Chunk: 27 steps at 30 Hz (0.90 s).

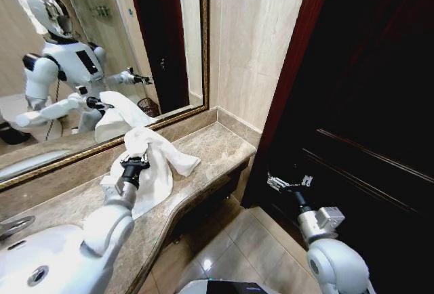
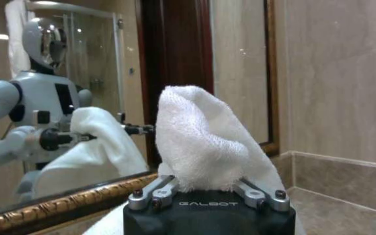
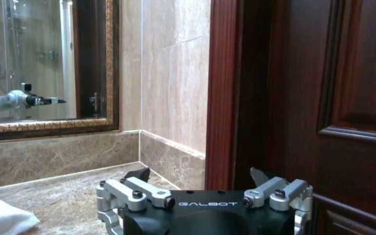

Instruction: Discard the used towel into the hamper.

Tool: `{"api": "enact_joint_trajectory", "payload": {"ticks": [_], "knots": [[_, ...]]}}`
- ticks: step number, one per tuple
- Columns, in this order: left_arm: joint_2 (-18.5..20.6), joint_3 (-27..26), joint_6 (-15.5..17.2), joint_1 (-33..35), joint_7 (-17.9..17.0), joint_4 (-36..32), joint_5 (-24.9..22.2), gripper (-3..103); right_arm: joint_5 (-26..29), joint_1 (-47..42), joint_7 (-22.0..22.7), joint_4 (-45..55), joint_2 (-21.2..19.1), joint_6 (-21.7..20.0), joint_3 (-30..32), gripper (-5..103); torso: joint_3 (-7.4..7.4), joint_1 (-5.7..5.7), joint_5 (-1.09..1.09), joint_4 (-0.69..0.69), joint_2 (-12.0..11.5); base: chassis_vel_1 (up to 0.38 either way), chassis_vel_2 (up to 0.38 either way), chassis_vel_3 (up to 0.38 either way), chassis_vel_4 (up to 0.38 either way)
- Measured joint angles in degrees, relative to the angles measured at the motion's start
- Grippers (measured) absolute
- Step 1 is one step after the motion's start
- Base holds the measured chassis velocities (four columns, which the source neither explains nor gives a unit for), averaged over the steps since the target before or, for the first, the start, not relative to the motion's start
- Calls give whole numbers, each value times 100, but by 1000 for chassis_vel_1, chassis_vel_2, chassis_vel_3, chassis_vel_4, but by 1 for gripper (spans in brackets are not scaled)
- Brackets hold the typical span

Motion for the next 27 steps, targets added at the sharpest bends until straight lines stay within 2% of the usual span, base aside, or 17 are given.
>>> {"api": "enact_joint_trajectory", "payload": {"ticks": [8, 12, 14, 27], "knots": [[-60, 48, -147, 239, 28, -43, 184, 10, 3, -195, -17, 65, 70, 98, 77, 100, 1, 1, 0, -1, 0, 72, -84, -103, 93], [-91, 64, -191, 305, 28, -59, 213, 10, 15, -281, -32, 87, 70, 148, 110, 100, 0, 0, -3, 2, 0, 204, -184, -188, 162], [-100, 62, -216, 332, 27, -88, 226, 10, 17, -304, -33, 101, 75, 169, 116, 100, 0, -3, 2, 3, 0, 255, -245, -217, 225], [-188, 49, -342, 431, 3, -158, 351, 10, 10, -397, -47, 130, 88, 283, 110, 100, -1, -4, 1, 0, 1, 239, -244, -222, 229]]}}
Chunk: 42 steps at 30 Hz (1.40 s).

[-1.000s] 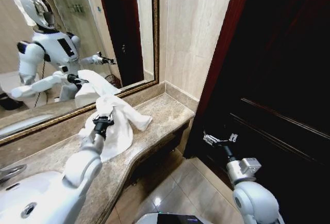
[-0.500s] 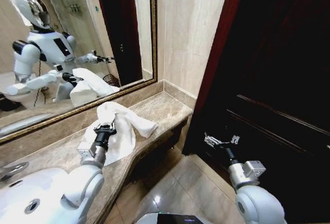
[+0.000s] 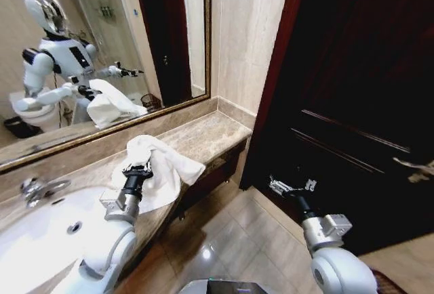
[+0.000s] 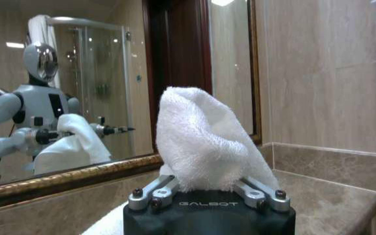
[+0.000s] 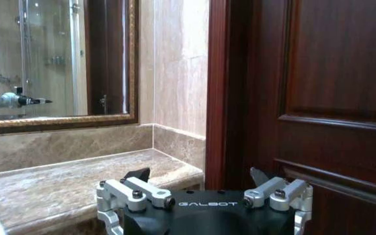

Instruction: Discard the used towel into the hamper.

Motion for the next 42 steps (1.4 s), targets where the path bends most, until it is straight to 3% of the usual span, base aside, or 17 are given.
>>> {"api": "enact_joint_trajectory", "payload": {"ticks": [23, 42], "knots": [[-221, 119, -117, 38, 68, 71, 257, 10, 32, 92, 25, -19, 4, 77, -2, 100, 1, 3, -1, 1, -2, 6, -32, -33, 6], [-245, 199, -161, -9, 169, 129, 251, 10, -92, 140, 49, -61, 101, 79, -102, 100, 1, 3, -1, 0, -2, -87, -98, -101, -98]]}}
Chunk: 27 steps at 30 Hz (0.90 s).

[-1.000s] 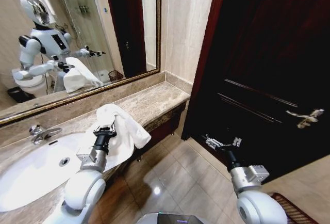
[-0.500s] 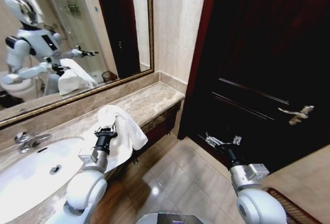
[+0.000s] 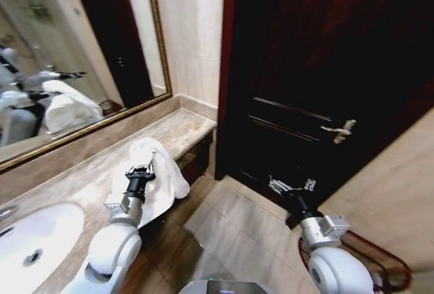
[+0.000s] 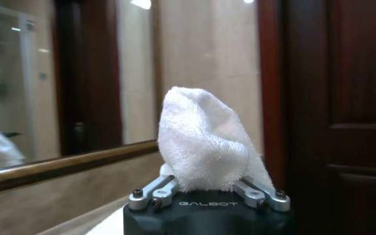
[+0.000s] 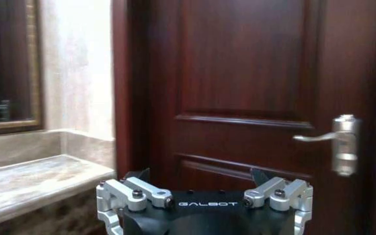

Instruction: Discard the used towel into the hamper.

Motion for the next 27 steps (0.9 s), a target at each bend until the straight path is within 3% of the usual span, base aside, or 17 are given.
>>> {"api": "enact_joint_trajectory", "payload": {"ticks": [17, 23, 27], "knots": [[-40, -19, -143, 102, 63, 26, 39, 10, -67, -21, 3, 25, 45, 13, -75, 100, 0, 0, 0, 0, 1, -127, -128, -125, -129], [-89, -34, -498, 166, 418, 130, 120, 10, -103, -40, 20, 59, 96, 26, -113, 100, 0, 0, -1, 2, 1, -126, -105, -128, -124], [-122, -27, -564, 213, 549, 133, 134, 10, -117, -139, 22, 67, 140, 78, -106, 100, -16, -13, 0, 2, -27, -127, -140, -123, -124]]}}
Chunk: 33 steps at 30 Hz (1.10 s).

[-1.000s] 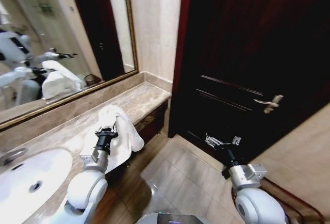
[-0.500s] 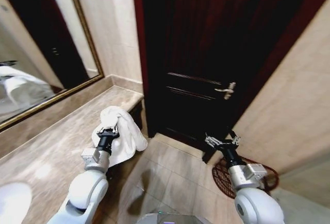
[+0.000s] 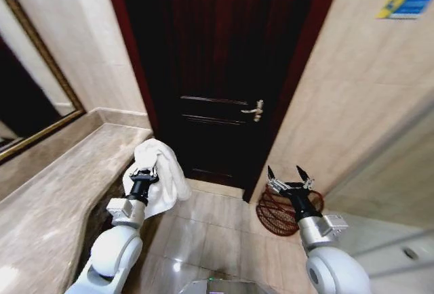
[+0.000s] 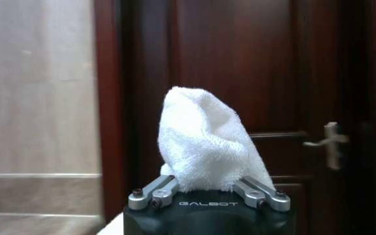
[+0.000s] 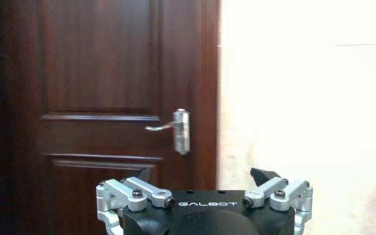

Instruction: Discard the used towel into the hamper.

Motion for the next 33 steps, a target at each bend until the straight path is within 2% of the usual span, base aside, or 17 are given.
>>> {"api": "enact_joint_trajectory", "payload": {"ticks": [8, 15, 33], "knots": [[-33, 42, -98, 20, 136, 35, 23, 10, 12, -27, 19, 8, 2, 29, 36, 100, -100, -90, -1, -2, -195, -127, -132, -109, -124], [-60, 23, -363, 86, 255, 125, 46, 10, 20, -3, 24, -15, 27, 52, 26, 100, -257, -219, 0, 2, -478, -46, -46, -46, -50], [-139, 62, -471, 112, 470, 266, 185, 10, 123, 14, 11, -122, 14, 113, 147, 100, -564, -473, 0, 0, -1041, 0, 0, 0, 0]]}}
